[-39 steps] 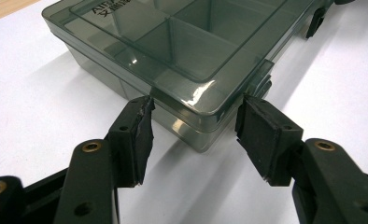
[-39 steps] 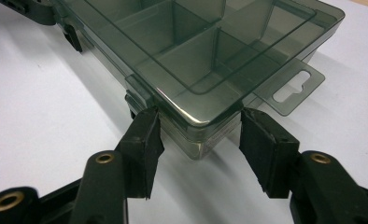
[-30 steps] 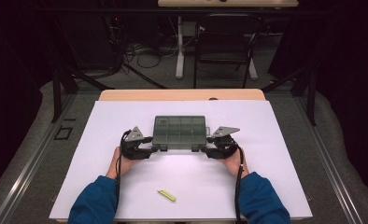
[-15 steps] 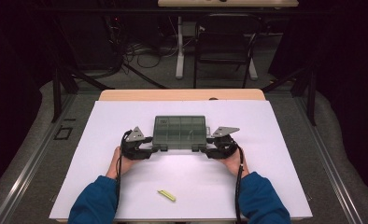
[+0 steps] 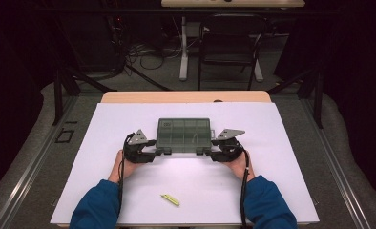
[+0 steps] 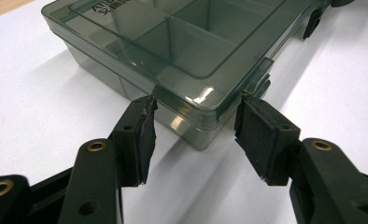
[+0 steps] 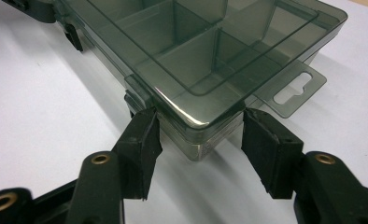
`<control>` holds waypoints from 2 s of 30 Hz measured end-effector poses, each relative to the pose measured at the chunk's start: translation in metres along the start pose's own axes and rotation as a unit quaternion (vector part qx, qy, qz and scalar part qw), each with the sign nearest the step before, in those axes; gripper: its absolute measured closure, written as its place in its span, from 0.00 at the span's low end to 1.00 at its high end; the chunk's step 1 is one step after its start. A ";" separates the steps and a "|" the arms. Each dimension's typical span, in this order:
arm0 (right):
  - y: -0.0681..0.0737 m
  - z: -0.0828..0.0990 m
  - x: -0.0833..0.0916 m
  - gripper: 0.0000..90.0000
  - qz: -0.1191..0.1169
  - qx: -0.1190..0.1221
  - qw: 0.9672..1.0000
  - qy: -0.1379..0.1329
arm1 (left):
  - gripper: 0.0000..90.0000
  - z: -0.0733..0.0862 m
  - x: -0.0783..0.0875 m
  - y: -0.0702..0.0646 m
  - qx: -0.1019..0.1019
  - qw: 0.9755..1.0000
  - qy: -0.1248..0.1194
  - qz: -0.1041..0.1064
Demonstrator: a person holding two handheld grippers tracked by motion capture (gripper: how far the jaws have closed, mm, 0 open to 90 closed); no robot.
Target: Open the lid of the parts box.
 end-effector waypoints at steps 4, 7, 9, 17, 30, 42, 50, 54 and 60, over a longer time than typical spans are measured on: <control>0.000 0.000 0.000 0.51 0.001 0.002 1.000 0.001 | 0.52 0.000 0.000 0.000 0.007 1.000 -0.002 0.003; 0.000 0.000 0.000 0.51 0.001 0.001 1.000 0.003 | 0.53 0.000 0.000 0.000 0.012 1.000 -0.002 0.006; 0.000 0.000 0.000 0.51 0.001 -0.002 1.000 -0.003 | 0.53 -0.001 0.000 0.000 0.016 1.000 -0.003 0.009; -0.001 0.000 0.000 0.51 0.001 -0.005 1.000 -0.006 | 0.54 -0.001 0.001 -0.001 0.018 1.000 -0.003 0.010; -0.001 0.000 0.001 0.52 0.003 0.001 1.000 -0.002 | 0.53 -0.001 0.000 -0.001 0.014 1.000 -0.001 0.004; -0.002 0.000 0.001 0.52 0.005 -0.004 1.000 -0.003 | 0.55 -0.002 0.002 -0.001 0.028 0.999 0.003 0.018; -0.003 0.000 0.002 0.54 0.001 -0.007 1.000 -0.009 | 0.56 -0.001 0.003 -0.001 0.037 0.999 0.001 0.030; -0.003 0.001 0.003 0.52 -0.001 -0.007 1.000 -0.006 | 0.50 -0.001 0.000 -0.002 0.020 1.000 0.007 0.017; -0.003 0.000 0.002 0.51 0.000 -0.006 1.000 -0.009 | 0.52 -0.001 0.000 -0.002 0.009 1.000 0.005 0.007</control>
Point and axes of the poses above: each handheld gripper's, and its own axes: x roughly backward along the jaws, z roughly out of its underside, y roughly to its left, the point moved 9 cm from there along -x, roughly forward along the jaws, and after that the axes turned 12 degrees about -z, right-handed, at the moved point
